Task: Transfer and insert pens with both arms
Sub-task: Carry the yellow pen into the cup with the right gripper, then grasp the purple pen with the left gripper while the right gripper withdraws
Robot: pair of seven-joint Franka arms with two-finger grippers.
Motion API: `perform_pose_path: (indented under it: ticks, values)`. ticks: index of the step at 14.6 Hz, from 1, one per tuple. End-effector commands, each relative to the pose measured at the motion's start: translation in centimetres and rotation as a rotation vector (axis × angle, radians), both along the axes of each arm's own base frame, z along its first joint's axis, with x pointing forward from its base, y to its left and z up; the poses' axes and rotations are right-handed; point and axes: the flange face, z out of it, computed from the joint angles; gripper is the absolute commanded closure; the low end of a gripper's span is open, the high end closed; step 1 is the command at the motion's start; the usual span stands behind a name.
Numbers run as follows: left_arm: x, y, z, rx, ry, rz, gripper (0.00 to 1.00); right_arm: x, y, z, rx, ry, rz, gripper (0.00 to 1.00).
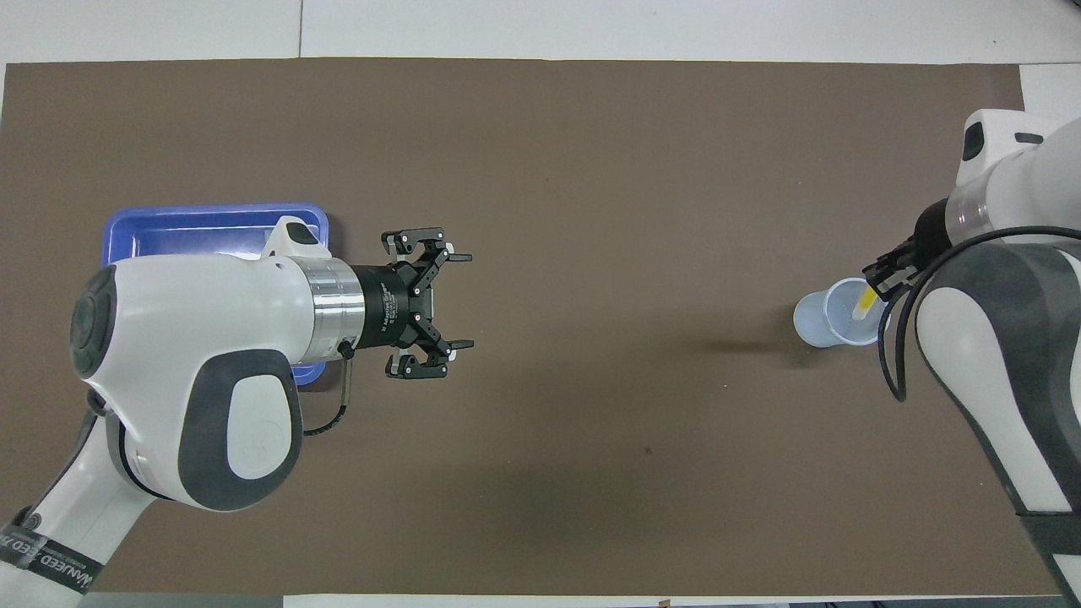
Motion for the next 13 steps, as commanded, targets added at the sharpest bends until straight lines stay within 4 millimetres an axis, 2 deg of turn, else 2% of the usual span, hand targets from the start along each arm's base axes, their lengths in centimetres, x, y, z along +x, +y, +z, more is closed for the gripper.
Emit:
perform_pose_path:
  ticks: [1, 3, 5, 7, 8, 9, 10, 11, 13]
  values:
    - [2.1, 4.9, 0.2, 0.056, -0.066, -0.115, 0.00, -2.1, -0.6, -1.9, -0.008, -0.030, 0.019, 1.00]
    - [2.8, 7.9, -0.3, 0.152, -0.136, -0.237, 0.00, -2.2, -1.2, -2.2, -0.008, -0.033, 0.007, 1.00]
    - [3.6, 11.1, -1.9, 0.256, -0.181, -0.372, 0.00, -2.3, -1.2, -2.6, -0.008, -0.033, 0.005, 1.00]
    - [4.5, 15.2, -3.6, 0.333, -0.217, -0.500, 0.00, -2.6, -1.3, -3.1, -0.008, -0.039, 0.003, 0.98]
    - [4.8, 16.9, -4.4, 0.368, -0.243, -0.596, 0.00, -2.7, -1.3, -3.2, -0.007, -0.038, 0.004, 0.80]
    - [5.2, 18.4, -5.2, 0.403, -0.269, -0.697, 0.00, -2.7, -1.3, -3.2, -0.007, -0.038, 0.006, 0.37]
    - [5.6, 20.1, -6.1, 0.441, -0.289, -0.807, 0.00, -2.5, -1.3, -2.9, -0.007, -0.045, 0.005, 0.17]
    - [6.1, 21.1, -6.9, 0.472, -0.314, -0.921, 0.00, -2.4, -1.2, -2.9, -0.008, -0.047, 0.005, 0.00]
    - [6.9, 22.3, -8.6, 0.486, -0.332, -1.054, 0.00, -1.6, -0.7, -1.8, -0.008, -0.067, 0.015, 0.00]
